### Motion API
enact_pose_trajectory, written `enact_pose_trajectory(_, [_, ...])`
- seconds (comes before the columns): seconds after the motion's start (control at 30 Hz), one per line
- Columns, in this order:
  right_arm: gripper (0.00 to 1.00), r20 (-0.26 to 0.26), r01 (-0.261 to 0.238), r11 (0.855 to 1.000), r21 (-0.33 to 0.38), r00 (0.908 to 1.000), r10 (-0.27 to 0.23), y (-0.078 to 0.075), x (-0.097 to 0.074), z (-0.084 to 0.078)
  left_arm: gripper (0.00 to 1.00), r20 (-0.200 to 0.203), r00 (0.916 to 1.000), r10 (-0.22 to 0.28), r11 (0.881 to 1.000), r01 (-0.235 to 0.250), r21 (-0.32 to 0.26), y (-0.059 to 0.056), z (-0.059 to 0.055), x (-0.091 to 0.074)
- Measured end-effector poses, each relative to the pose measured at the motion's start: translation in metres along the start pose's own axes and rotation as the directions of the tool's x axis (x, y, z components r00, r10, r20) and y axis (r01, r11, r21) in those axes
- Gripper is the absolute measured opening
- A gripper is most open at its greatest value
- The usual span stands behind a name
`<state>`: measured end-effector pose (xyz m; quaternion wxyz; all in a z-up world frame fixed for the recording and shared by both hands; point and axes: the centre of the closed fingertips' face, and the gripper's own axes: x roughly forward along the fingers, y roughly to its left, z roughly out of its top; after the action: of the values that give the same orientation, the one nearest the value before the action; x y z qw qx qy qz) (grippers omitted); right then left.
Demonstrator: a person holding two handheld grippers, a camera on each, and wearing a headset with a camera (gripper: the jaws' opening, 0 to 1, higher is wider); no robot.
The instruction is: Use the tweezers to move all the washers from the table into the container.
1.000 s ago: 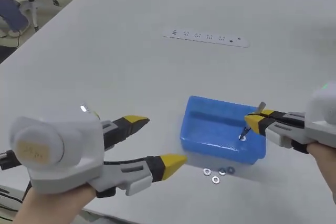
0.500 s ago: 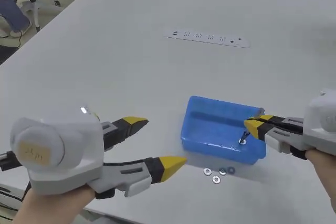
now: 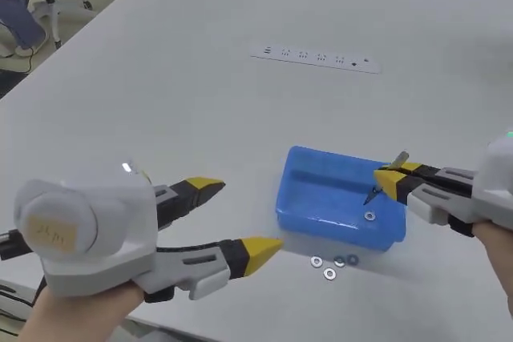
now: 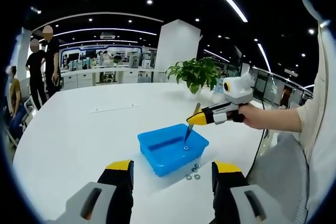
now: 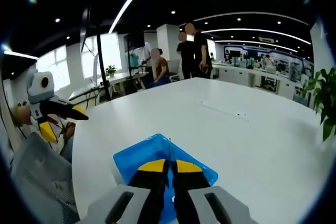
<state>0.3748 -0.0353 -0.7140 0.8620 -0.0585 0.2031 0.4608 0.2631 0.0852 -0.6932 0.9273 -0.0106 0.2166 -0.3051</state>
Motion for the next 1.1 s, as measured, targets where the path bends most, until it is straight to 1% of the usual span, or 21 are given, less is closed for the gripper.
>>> enact_pose_trajectory(0.23, [0.01,0.049,0.015,1.0,-0.003,0.9987,-0.014,0.003,-0.015,0.018,0.6,-0.001,1.0,-0.007,1.0,0.007,0.005,-0.003,0.0,0.001])
enact_pose_trajectory(0.37, [0.0,0.069,0.021,1.0,0.003,0.9974,-0.021,0.007,-0.024,0.023,0.6,0.001,0.9999,-0.012,1.0,0.012,0.008,-0.005,0.001,0.001])
enact_pose_trajectory(0.57, [0.0,0.079,0.017,1.0,0.01,0.9967,-0.018,0.013,-0.031,0.023,0.6,0.0,0.9998,-0.017,1.0,0.017,0.023,-0.009,0.002,0.001])
enact_pose_trajectory(0.7, [0.0,0.091,0.014,1.0,0.015,0.9958,-0.015,0.019,-0.037,0.026,0.6,0.005,0.9998,-0.018,0.999,0.018,0.033,-0.014,0.004,-0.002])
enact_pose_trajectory(0.83, [0.0,0.094,0.003,0.999,0.033,0.9955,-0.006,0.025,-0.042,0.023,0.6,0.016,0.9996,-0.022,0.999,0.021,0.024,-0.016,0.004,-0.002])
enact_pose_trajectory(0.93, [0.0,0.088,-0.003,0.998,0.064,0.9961,-0.002,0.029,-0.046,0.018,0.6,0.02,0.9995,-0.025,1.0,0.025,0.019,-0.018,0.003,-0.001])
enact_pose_trajectory(1.03, [0.0,0.094,-0.014,0.995,0.096,0.9956,0.005,0.031,-0.048,0.016,0.6,0.02,0.9994,-0.029,0.999,0.028,0.018,-0.02,0.002,0.0])
enact_pose_trajectory(1.1, [0.0,0.092,-0.02,0.993,0.112,0.9958,0.01,0.033,-0.048,0.013,0.6,0.019,0.9993,-0.032,0.999,0.031,0.018,-0.019,0.001,0.0])
